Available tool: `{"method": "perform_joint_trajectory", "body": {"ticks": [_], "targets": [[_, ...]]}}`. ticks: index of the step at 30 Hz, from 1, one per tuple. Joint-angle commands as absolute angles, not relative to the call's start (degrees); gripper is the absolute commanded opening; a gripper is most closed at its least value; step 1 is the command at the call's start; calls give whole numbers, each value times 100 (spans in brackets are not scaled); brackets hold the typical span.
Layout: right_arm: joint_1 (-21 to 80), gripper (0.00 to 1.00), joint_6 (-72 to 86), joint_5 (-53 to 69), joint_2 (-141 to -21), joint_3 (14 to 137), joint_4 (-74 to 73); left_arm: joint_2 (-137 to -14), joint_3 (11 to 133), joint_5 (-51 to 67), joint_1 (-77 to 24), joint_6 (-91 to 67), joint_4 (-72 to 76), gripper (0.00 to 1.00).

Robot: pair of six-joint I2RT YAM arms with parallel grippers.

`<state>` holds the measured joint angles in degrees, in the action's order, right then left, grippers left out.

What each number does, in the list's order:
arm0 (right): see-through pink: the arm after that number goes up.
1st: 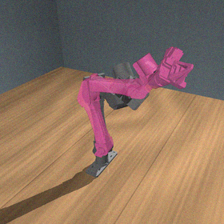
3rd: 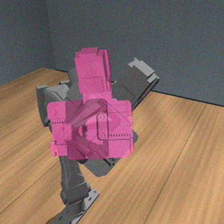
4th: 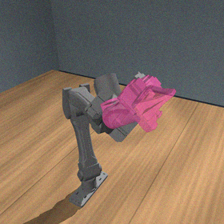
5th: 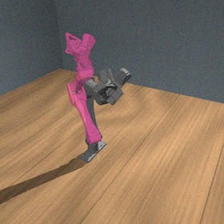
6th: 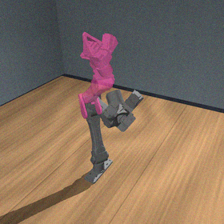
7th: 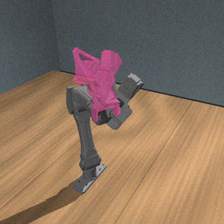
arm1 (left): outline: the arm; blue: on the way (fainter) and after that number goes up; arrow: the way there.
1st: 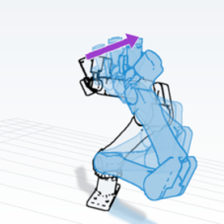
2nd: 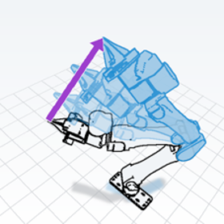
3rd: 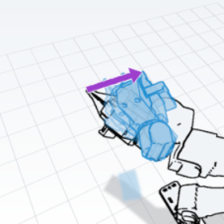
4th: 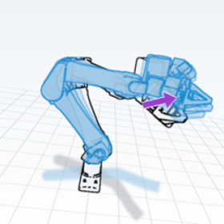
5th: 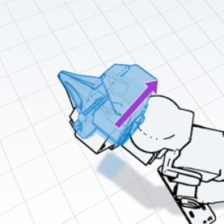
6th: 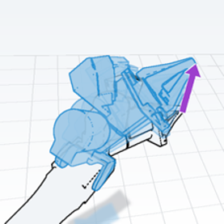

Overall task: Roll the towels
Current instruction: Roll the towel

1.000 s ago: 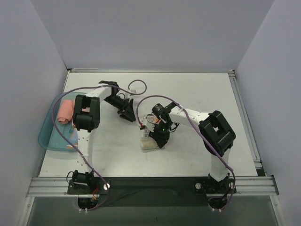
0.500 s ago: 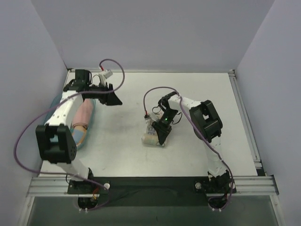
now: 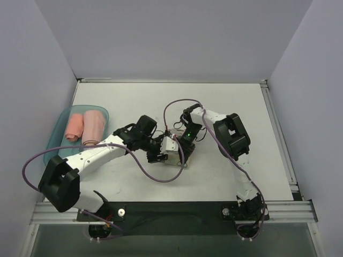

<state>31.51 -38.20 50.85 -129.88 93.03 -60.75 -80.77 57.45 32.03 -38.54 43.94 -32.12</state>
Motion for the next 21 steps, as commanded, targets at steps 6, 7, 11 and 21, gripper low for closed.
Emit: {"method": "perform_joint_trajectory", "body": {"ticks": [6,7,11,21], "targets": [[3041,0,-3885,5168,-13166,9492,-6486,-8577,5573,2628,-4561,5282,-2075,67],[3041,0,-3876,5185,-13175,9501,-6512,-8630,5537,2611,-4605,5291,-2013,67],[3041,0,-3894,5186,-13175,9510,-6521,-8929,5441,2375,-4868,5300,-1776,66],[2954,21,-3824,4931,-13113,9562,-6539,-9879,5458,1653,-5018,5045,-1757,34]]}}
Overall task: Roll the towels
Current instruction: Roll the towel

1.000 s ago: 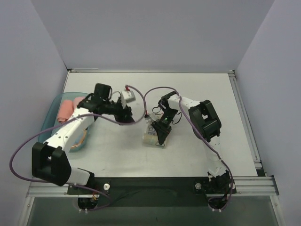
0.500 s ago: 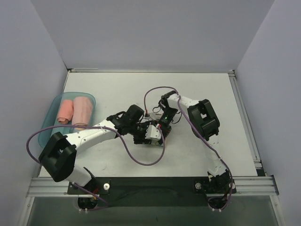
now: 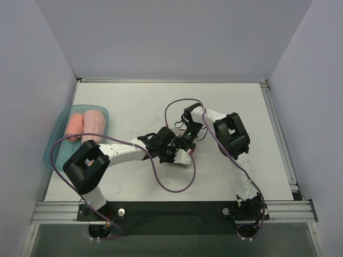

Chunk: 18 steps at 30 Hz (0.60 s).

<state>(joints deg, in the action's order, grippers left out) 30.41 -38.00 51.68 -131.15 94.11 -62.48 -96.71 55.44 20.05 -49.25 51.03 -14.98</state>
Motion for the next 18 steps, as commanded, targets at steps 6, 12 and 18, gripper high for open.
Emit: {"method": "perform_joint_trajectory", "body": {"ticks": [6,12,18], "targets": [[2103,48,-2937,4939,-12894,10159,-6574,-9844,5651,1714,-5089,4729,-2837,17],[1722,52,-1785,4510,-12840,10458,-6337,-9537,5397,1398,-5089,4202,-3330,14],[2328,52,-1196,3868,-13604,11345,-6240,-9475,5221,949,-5089,3218,-3665,13]]}}
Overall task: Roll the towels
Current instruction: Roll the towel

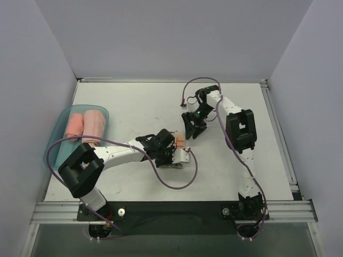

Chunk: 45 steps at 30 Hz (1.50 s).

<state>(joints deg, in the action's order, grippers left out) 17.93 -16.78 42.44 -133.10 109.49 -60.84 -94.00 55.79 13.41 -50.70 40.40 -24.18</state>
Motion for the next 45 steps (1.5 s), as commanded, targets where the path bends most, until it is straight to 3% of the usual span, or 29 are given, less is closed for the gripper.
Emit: {"method": "perform_joint_trajectory", "body": {"ticks": [1,8,12,17,25,35,39,45], "targets": [[2425,52,-1169,3754,-13710,11503,-6214,-9440,5099,923,-5089,3112,-3665,13],[2918,47,-932,3270,-14650,12638,-6187,-9290,4834,826,-5001,2794,-3796,13],[2760,48,-871,3505,-14424,12701,-5856,-9430,4939,1291,-4677,3049,-4165,14],[2058,56,-554,4271,-13047,11778,-4809,-9808,5176,1853,-4150,3392,-4701,14],[1301,57,-1238,4632,-10918,10935,-4614,-10748,6501,2197,-3779,3647,-5659,15],[1195,46,-2522,4825,-7842,8377,-4658,-12697,8215,2513,-3542,4411,-6783,20],[1528,45,-2864,4720,-7313,8016,-4876,-13393,8962,2759,-3393,4631,-7311,21],[3056,44,-3155,3667,-7593,8077,-5071,-14273,9957,3032,-3244,4948,-8261,24]]}}
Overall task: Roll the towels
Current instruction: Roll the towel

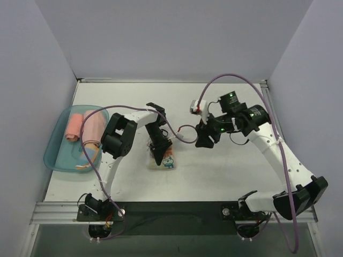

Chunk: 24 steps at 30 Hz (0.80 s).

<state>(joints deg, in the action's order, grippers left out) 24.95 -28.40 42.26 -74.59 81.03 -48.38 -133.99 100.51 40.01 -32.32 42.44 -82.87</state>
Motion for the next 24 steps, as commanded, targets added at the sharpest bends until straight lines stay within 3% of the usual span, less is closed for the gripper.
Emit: {"method": "perform_joint_trajectory", "body": {"ticks": [1,5,12,19,24], "targets": [[3372,43,-3181,3421,-7785,8060,-5019,-14343,10106,3050,-3217,4974,-8349,24],[4613,38,-3129,1744,-8331,7753,-4388,-14475,10204,3138,-3033,4957,-8481,25],[5702,40,-2821,986,-9395,7445,-3078,-14642,10239,3120,-2733,4940,-8403,27],[6012,50,-2812,765,-10142,7453,-2409,-14757,10424,3208,-2725,4957,-8508,28],[6021,50,-2971,800,-10423,7383,-2163,-14792,10476,3261,-2725,4957,-8517,29]]}}
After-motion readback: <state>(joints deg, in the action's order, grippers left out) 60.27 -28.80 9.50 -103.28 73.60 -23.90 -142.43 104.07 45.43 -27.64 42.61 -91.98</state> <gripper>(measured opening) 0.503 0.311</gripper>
